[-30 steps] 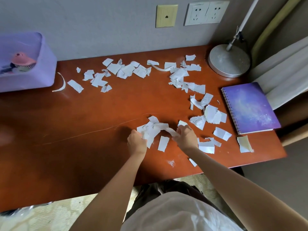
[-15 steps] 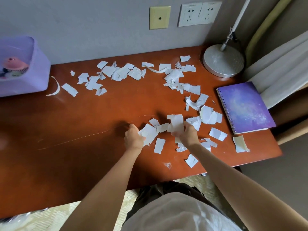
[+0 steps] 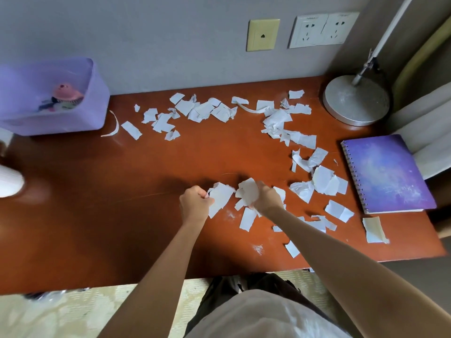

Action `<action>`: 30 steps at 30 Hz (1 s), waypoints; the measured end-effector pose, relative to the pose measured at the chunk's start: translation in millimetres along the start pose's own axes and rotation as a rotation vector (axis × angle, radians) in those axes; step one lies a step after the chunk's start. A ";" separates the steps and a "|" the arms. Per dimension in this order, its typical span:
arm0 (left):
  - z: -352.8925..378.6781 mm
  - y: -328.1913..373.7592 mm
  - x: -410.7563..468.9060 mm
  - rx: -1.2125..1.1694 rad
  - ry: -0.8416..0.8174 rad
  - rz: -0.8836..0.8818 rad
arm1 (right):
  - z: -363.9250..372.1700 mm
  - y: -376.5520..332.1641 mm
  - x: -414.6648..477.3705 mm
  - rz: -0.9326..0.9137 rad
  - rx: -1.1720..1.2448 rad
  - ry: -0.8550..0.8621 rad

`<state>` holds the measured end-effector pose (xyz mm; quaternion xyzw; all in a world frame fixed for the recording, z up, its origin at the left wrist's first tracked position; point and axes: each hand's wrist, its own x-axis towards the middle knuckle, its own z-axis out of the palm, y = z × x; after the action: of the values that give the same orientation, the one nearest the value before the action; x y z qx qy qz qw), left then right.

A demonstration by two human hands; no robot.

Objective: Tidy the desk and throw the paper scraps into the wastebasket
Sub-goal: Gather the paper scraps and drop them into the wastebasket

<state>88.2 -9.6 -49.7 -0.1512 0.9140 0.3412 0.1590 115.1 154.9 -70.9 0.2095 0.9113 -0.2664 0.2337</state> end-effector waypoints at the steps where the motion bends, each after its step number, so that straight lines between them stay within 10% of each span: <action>1: -1.5 -0.4 0.2 0.001 0.013 -0.005 | 1.2 -0.3 1.8 0.004 -0.017 0.004; 18: -6.5 -11.9 -0.2 0.082 0.013 -0.036 | -12.6 3.9 5.2 -0.064 -0.041 0.080; 30: -3.3 -9.2 -11.2 -0.029 0.142 0.012 | -29.2 0.8 1.7 0.043 0.444 0.004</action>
<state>101.2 -16.5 -48.2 -0.1719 0.9188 0.3437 0.0896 104.9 173.0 -50.2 0.2758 0.8260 -0.4552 0.1855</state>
